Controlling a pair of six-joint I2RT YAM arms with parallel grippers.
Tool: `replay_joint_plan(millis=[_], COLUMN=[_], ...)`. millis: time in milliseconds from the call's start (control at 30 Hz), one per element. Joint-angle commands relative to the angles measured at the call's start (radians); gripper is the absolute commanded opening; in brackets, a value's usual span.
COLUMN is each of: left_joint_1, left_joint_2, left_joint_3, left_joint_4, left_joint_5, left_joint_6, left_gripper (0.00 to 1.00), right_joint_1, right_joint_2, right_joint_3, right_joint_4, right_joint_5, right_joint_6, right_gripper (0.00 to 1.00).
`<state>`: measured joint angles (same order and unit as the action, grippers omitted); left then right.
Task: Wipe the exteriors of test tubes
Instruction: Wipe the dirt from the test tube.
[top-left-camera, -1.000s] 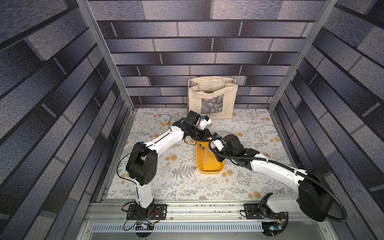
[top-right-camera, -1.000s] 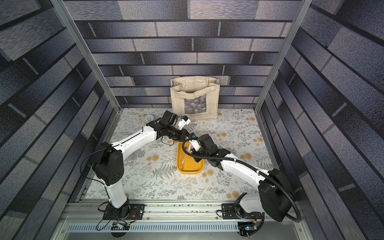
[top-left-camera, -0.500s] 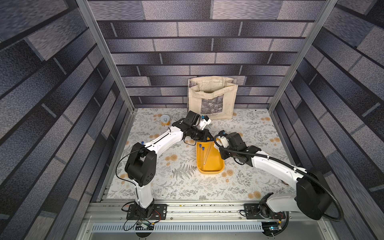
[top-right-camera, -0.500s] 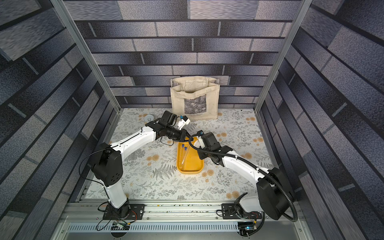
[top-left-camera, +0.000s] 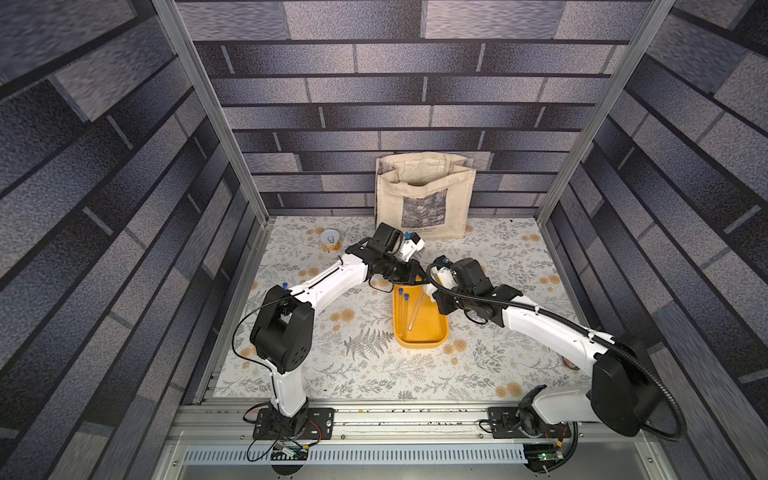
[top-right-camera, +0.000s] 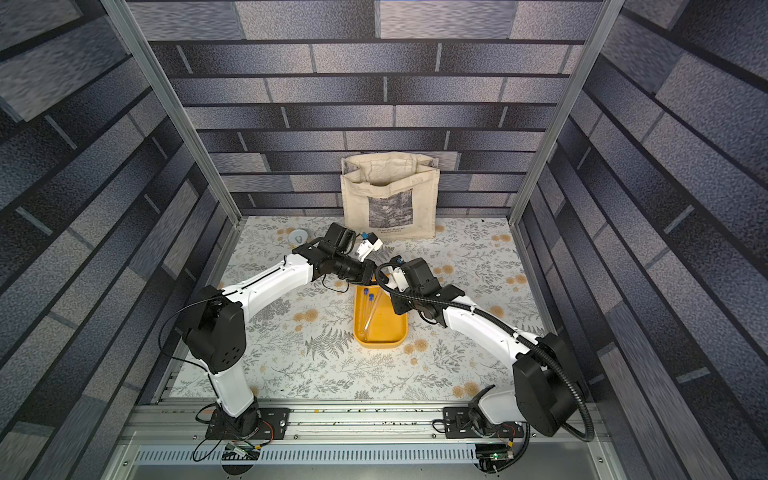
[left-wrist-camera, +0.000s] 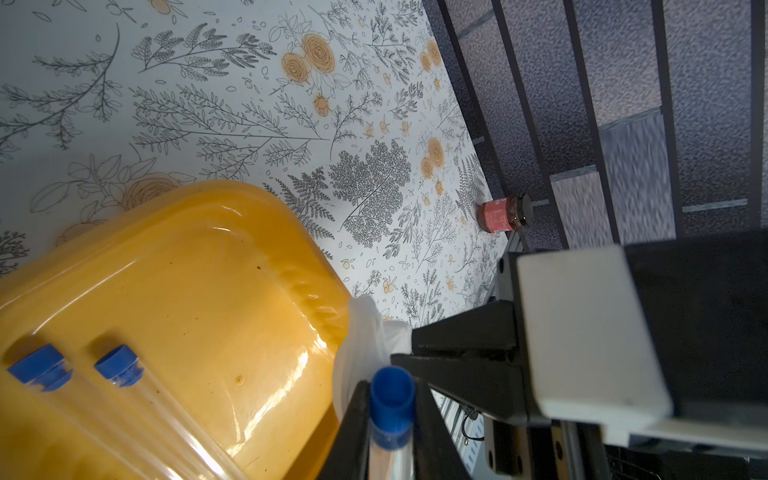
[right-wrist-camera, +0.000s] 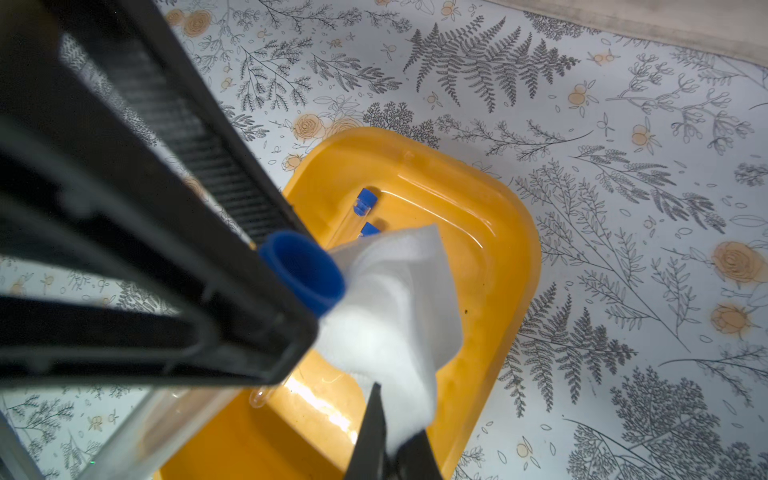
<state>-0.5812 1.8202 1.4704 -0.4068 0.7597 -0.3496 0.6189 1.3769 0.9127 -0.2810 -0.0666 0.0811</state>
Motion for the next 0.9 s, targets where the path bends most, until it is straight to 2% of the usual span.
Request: replay_joint_plan(millis=[0,367,867], left_joint_1=[-0.003,-0.002,-0.003], left_joint_2=[-0.023,-0.01,-0.006], left_joint_3=[0.001,0.011,0.021], left_joint_4=[0.008,0.0,-0.004], left_joint_5=[0.02,0.019,0.017], left_joint_6=[-0.016,-0.013,-0.012], left_gripper=[0.12,0.12,0.12], right_joint_1=[-0.007,-0.007,0.002], right_joint_2=[-0.045,-0.189,-0.206], right_joint_3=[-0.032,-0.146,-0.154], right_joint_4=[0.032,0.129,0.14], right_joint_5=[-0.067,-0.112,-0.212], right_joint_6=[-0.03,-0.109,-0.134], right_gripper=[0.0,0.0,0.0])
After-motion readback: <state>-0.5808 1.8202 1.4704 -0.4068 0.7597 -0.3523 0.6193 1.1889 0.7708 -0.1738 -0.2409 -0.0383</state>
